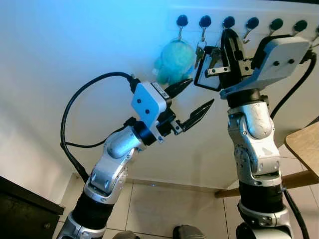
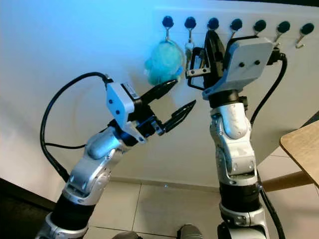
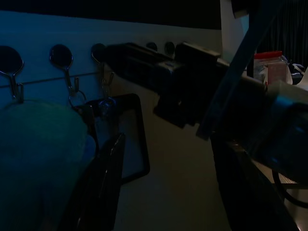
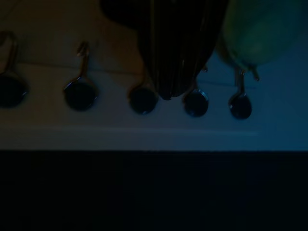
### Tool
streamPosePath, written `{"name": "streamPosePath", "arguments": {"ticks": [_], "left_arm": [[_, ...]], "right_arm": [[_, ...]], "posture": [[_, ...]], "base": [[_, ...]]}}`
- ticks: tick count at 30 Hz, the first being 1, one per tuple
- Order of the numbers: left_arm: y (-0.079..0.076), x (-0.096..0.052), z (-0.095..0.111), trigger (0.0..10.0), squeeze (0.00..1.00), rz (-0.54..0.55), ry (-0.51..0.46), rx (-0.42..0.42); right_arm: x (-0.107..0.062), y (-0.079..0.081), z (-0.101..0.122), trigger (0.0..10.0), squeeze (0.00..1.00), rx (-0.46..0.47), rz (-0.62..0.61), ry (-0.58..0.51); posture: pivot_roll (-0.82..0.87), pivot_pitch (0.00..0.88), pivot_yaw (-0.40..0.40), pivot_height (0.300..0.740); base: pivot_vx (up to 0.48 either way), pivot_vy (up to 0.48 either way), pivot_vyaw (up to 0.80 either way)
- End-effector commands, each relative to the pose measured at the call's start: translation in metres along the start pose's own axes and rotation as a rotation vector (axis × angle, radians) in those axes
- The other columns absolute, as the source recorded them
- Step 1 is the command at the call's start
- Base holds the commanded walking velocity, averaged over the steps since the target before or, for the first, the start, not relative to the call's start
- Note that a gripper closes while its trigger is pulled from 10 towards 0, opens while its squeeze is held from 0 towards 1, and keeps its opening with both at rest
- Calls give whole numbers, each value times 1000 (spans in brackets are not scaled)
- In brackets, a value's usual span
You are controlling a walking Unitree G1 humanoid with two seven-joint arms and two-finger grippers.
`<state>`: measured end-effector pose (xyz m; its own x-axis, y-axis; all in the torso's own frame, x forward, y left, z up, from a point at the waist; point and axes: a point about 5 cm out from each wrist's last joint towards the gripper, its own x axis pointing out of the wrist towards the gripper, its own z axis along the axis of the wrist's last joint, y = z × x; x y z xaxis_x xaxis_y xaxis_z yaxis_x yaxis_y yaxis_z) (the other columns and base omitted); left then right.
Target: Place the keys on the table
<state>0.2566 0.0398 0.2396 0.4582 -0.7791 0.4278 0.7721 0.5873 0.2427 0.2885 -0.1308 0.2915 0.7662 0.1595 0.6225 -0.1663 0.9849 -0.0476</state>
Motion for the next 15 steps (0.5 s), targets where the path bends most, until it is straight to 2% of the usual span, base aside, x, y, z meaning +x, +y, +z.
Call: {"name": "streamPosePath", "arguments": {"ticks": [1, 2, 3, 8, 14, 15], "left_arm": [[-1, 0, -4, 10000, 0, -12, 29, 19], [-1, 0, -4, 10000, 0, -12, 29, 19], [-1, 0, -4, 10000, 0, -11, 28, 18], [-1, 0, -3, 10000, 0, -6, 28, 13], [0, 0, -3, 10000, 0, 0, 23, 7], [0, 1, -3, 10000, 0, 5, 19, 2]], "right_arm": [[-5, -1, -7, 8471, 1000, -9, -5, 37], [-5, -1, -7, 8471, 1000, -9, -5, 37], [-6, -2, -8, 10000, 1000, -16, -4, 44], [-10, -10, -14, 10000, 1000, -107, -39, 72], [-16, -23, -25, 10000, 1000, -143, -90, 111], [-16, -26, -27, 10000, 565, -146, -101, 119]], "posture": [[36, 136, 15, 740], [36, 136, 15, 740], [35, 137, 15, 740], [36, 137, 16, 740], [37, 136, 17, 740], [35, 136, 19, 740]], "base": [[0, 0, 0], [0, 0, 0], [0, 0, 0], [0, 0, 0], [0, 0, 0], [0, 0, 0]]}}
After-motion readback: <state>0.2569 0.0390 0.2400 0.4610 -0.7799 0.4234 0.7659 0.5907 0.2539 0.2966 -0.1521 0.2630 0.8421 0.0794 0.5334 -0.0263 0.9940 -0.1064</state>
